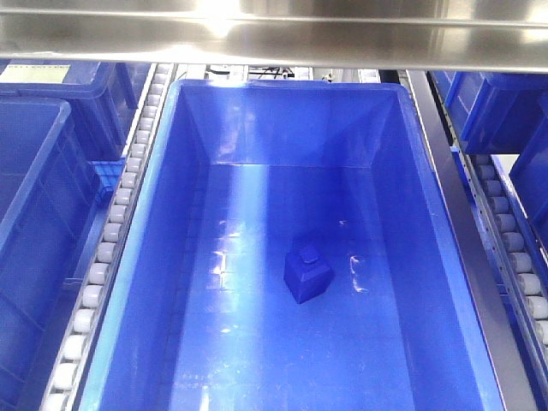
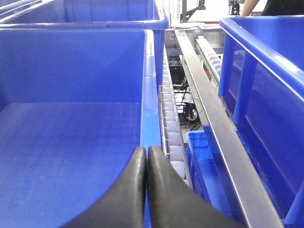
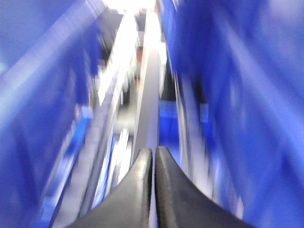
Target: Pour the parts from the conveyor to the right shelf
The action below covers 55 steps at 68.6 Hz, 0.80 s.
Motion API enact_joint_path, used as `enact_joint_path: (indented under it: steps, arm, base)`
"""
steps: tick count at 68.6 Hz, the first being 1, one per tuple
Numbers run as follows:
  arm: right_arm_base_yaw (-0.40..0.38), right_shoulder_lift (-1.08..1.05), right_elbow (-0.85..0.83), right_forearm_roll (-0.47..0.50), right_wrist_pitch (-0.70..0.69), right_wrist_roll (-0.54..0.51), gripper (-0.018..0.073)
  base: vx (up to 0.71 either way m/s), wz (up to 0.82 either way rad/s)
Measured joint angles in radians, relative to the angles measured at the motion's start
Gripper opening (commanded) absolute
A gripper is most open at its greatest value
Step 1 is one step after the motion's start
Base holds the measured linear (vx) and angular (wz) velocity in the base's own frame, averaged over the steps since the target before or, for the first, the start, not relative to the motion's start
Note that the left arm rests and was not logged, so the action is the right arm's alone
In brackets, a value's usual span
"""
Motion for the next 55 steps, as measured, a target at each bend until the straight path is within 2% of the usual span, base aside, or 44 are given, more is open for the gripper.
enact_joint_path:
  steps: [12,55]
  arm:
    - [0.010,0.000,0.000,-0.043,-0.037,0.000,-0.0006]
    - [0.010,0.000,0.000,-0.050,-0.045,-0.001,-0.0006]
  base:
    - [0.00,0.00]
    - [0.00,0.00]
